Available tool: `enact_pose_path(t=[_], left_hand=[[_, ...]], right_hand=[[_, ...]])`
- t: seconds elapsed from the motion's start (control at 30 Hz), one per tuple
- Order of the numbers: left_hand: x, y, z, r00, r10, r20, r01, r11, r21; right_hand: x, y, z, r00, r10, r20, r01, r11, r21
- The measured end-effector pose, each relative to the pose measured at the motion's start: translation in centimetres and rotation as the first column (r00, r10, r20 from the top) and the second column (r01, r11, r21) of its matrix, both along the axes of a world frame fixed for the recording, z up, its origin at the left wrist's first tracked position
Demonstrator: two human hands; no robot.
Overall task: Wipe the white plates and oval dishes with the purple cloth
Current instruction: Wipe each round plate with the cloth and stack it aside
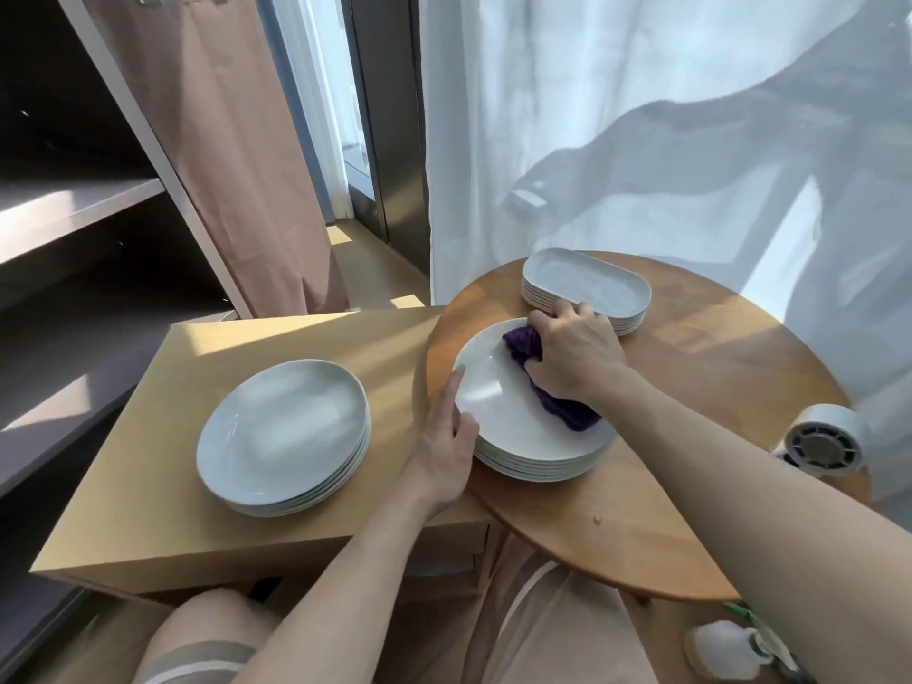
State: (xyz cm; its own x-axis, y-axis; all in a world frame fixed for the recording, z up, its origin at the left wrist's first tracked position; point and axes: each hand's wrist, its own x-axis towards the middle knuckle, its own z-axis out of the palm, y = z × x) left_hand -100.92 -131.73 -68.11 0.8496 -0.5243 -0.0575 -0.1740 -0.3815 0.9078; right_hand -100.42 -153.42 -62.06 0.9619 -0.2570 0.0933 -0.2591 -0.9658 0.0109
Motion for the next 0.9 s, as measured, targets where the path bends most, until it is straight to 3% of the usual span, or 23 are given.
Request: enact_pose_path(t=[0.1,0.23,0.57,0.67,0.73,0.8,0.9], left_hand=[[0.5,0.6,-0.4,0.999,-0.044,0.012,0.043,0.996,0.081],[0.7,0.6,-0.4,0.998,-0.055,0.006,0.054,0.994,0.100],[0.1,0.2,0.1,0.998,-0.060,0.021,0.056,0.986,0.154],[-0.4,0.0,1.4,0.970,-0.018,0.242,-0.067,0.938,0.341],[-1.8,-0.1,2.4,0.879,-0.002,0.477,-0.151,0.948,0.281],[-3.4,-0.2,3.2,0.796,-0.050,0.603,-0.087,0.977,0.195],[-4.7,0.4,3.1,0.748,-0.204,0.631,0.012,0.955,0.295]], right_hand=[[-1.4,-0.6,0.9,0.996,0.001,-0.084,-0.001,1.000,0.004],[-3.3,-0.4,1.7,0.983,-0.025,-0.182,0.051,0.989,0.136],[-5.9,3.9,0.4,0.989,-0.028,-0.145,0.080,0.927,0.366],[-5.7,4.1,0.2,0.990,-0.076,-0.122,0.118,0.914,0.388],[-5.4,4.1,0.0,0.990,-0.107,-0.093,0.136,0.900,0.414],[-5.2,4.0,-0.2,0.990,-0.128,-0.050,0.137,0.884,0.447],[-5.9,3.4,-0.5,0.982,-0.175,0.071,0.103,0.809,0.578]])
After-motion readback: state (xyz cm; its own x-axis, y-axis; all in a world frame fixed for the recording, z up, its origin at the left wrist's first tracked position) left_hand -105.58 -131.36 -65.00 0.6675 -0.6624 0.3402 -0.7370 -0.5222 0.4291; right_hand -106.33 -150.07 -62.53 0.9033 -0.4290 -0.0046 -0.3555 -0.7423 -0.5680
